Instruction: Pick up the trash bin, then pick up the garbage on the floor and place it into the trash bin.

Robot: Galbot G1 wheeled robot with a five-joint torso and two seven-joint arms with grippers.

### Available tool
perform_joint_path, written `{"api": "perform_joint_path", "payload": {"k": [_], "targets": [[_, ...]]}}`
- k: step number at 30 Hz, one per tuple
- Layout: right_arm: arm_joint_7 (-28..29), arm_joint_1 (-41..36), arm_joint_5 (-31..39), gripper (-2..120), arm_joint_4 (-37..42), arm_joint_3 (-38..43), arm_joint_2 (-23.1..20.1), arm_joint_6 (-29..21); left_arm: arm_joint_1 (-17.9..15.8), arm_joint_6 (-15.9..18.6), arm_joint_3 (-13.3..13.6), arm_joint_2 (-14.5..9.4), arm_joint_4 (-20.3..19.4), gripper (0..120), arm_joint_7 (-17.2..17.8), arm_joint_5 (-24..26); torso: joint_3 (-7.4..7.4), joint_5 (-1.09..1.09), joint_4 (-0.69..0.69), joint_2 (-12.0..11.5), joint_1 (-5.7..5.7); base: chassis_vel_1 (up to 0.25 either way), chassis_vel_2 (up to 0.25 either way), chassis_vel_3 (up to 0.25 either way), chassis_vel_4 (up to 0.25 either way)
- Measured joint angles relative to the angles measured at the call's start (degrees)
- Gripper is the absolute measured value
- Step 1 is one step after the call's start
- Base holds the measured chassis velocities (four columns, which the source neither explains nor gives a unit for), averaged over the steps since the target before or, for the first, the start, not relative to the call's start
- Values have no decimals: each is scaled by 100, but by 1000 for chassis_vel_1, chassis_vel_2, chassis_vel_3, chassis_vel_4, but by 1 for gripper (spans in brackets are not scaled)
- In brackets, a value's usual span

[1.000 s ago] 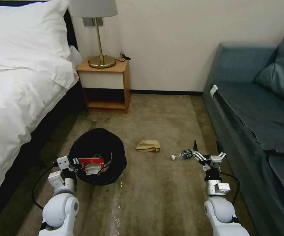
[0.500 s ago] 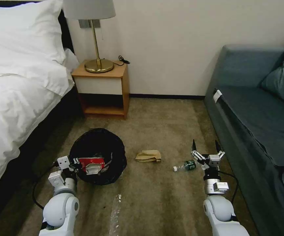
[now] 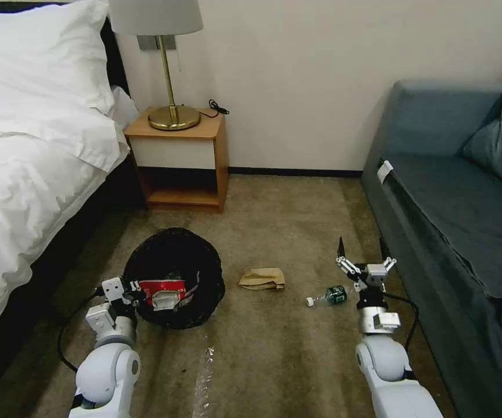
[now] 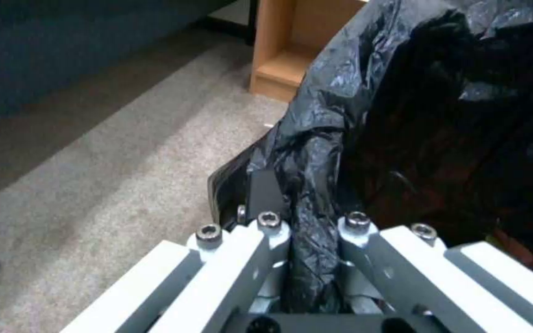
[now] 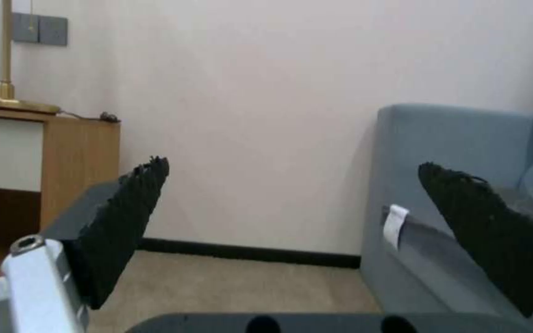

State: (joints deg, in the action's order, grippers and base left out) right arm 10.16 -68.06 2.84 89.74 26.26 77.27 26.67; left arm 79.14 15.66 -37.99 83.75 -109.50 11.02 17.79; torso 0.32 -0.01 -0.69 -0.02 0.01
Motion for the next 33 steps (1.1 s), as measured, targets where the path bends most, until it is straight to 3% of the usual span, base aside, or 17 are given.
{"api": "perform_joint_path", "payload": {"k": [5,16,23,29,33], "targets": [[297,369,42,100,-5,-326,-147,-464,-20,11,-27,-39,7,3,5,39,0,0,0,0,0,0,0,0,0],[1591,1158,1707,100,-93,-1376,-185,-1630,-69,-2,7,-9,99,3,5,14,1,-1,1,0,0,0,0,0,0],[2364,1344,2565,100,-87,-1683,-38,-2267,-103,-35,58,37,183,3,0,-37,0,0,0,0,0,0,0,0,0],[2690,1360,2845,100,14,-1756,32,-2606,-105,-65,48,37,247,3,-11,-42,0,-1,0,0,0,0,0,0,0],[3292,1344,3293,100,143,-1788,140,-3189,-97,-86,10,19,287,3,-20,-40,0,0,0,0,0,0,0,0,0]]}}
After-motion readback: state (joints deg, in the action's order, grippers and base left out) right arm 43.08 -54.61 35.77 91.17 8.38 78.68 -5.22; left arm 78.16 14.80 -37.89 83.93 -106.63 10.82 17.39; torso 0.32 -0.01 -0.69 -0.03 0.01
